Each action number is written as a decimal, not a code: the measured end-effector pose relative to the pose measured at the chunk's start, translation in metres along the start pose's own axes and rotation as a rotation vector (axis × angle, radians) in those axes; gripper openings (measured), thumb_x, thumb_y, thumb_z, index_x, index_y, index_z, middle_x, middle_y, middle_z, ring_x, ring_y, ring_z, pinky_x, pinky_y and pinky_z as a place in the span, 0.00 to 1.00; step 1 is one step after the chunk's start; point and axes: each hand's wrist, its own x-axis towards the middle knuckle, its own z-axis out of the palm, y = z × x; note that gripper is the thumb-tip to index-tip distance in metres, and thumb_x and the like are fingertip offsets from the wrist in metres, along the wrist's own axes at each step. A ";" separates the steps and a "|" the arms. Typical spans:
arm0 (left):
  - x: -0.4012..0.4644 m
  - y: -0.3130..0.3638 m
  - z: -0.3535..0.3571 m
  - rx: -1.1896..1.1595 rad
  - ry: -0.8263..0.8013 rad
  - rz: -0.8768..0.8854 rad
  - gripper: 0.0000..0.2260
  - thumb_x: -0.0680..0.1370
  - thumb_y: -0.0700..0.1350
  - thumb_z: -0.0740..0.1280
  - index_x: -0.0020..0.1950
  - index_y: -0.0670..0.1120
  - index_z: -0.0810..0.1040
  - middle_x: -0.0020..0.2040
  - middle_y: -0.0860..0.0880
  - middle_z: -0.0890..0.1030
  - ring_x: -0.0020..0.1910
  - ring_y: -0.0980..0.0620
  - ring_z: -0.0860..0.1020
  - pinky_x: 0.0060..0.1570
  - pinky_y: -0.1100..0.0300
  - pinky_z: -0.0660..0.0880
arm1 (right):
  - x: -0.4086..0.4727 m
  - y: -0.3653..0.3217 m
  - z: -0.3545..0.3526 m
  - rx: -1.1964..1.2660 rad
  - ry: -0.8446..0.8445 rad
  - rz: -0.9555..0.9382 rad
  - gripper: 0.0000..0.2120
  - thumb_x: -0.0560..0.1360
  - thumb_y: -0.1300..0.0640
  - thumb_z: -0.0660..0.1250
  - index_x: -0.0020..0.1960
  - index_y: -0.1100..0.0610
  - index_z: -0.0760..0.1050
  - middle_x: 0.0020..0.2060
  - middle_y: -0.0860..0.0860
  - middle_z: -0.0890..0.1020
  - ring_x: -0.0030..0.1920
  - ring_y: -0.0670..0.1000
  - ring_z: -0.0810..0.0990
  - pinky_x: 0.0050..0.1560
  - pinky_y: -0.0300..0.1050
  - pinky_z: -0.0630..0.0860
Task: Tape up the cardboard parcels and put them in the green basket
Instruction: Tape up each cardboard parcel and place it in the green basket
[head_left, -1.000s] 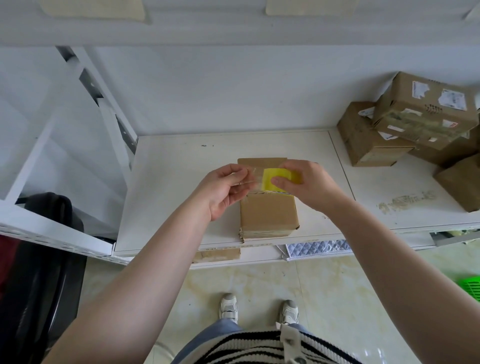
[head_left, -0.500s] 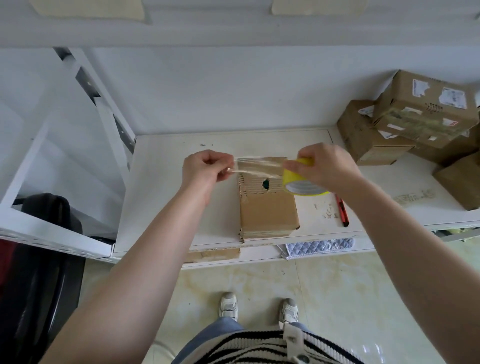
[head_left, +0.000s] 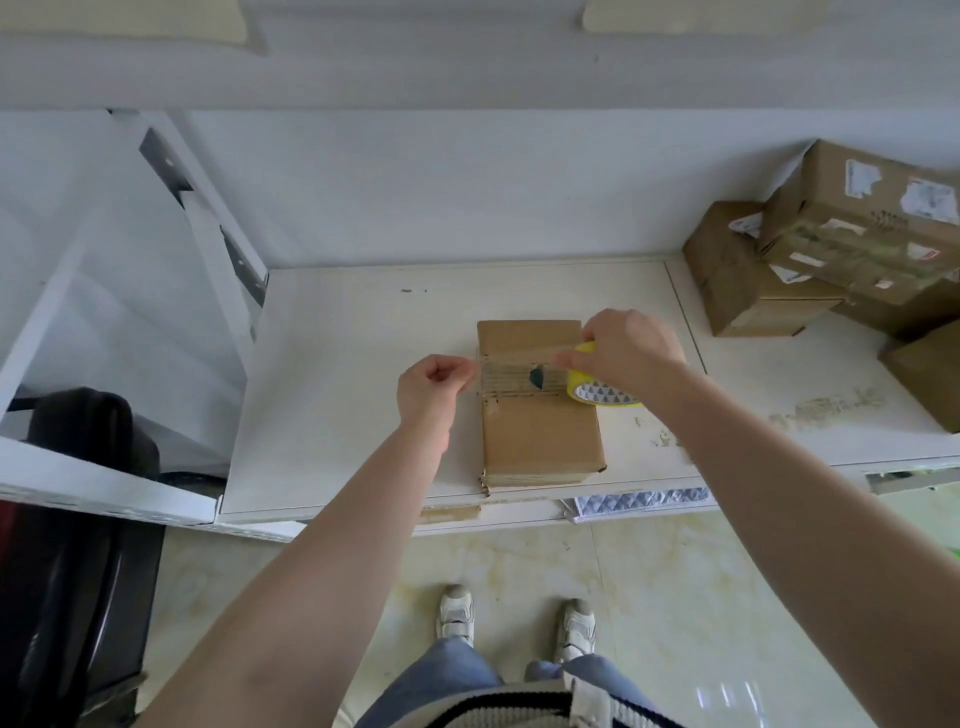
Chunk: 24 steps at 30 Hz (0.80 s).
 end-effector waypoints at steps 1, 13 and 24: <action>0.002 -0.001 0.000 -0.002 -0.003 0.002 0.07 0.73 0.36 0.73 0.39 0.46 0.81 0.36 0.48 0.82 0.33 0.55 0.77 0.40 0.63 0.74 | 0.001 -0.001 0.002 0.001 0.004 0.011 0.29 0.72 0.29 0.62 0.55 0.53 0.78 0.43 0.49 0.81 0.40 0.51 0.76 0.31 0.41 0.64; 0.011 -0.016 0.008 -0.039 -0.021 -0.096 0.05 0.74 0.40 0.74 0.42 0.45 0.79 0.36 0.51 0.80 0.27 0.64 0.77 0.29 0.74 0.71 | 0.005 0.001 0.004 0.068 -0.016 0.090 0.25 0.71 0.31 0.65 0.43 0.54 0.78 0.35 0.49 0.79 0.34 0.49 0.74 0.28 0.39 0.61; 0.003 -0.021 0.010 0.584 0.075 0.331 0.10 0.78 0.48 0.70 0.43 0.46 0.71 0.50 0.49 0.69 0.39 0.48 0.74 0.35 0.60 0.70 | 0.001 -0.004 0.003 0.069 -0.035 0.092 0.24 0.71 0.33 0.66 0.43 0.55 0.79 0.32 0.49 0.76 0.36 0.51 0.76 0.28 0.40 0.62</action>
